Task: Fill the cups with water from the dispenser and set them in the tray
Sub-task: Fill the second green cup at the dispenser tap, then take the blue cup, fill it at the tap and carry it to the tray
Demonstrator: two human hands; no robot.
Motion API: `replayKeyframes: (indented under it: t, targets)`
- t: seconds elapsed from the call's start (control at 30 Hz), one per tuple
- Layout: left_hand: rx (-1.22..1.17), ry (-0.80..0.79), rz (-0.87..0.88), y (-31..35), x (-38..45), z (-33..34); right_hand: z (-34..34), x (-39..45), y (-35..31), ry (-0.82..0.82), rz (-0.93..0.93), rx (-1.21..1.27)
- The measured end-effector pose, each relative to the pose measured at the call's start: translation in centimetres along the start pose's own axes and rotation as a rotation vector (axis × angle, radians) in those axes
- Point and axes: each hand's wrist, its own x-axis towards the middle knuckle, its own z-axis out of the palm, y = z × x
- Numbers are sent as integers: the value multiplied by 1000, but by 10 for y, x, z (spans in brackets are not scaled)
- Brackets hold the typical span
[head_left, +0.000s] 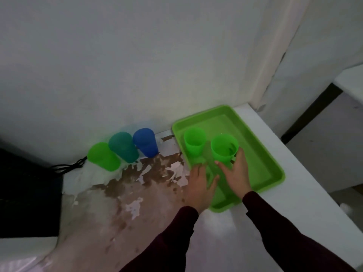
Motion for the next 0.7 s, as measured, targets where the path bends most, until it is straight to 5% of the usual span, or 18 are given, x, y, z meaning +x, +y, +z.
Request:
replayKeyframes:
  t: [0.17,0.7]
  targets:
    - [446,-4,185,-22,-6,25,-3,48,19,-75,7,-22]
    - [486,-14,177,-19,-6,24,13,76,24,-209,34,39]
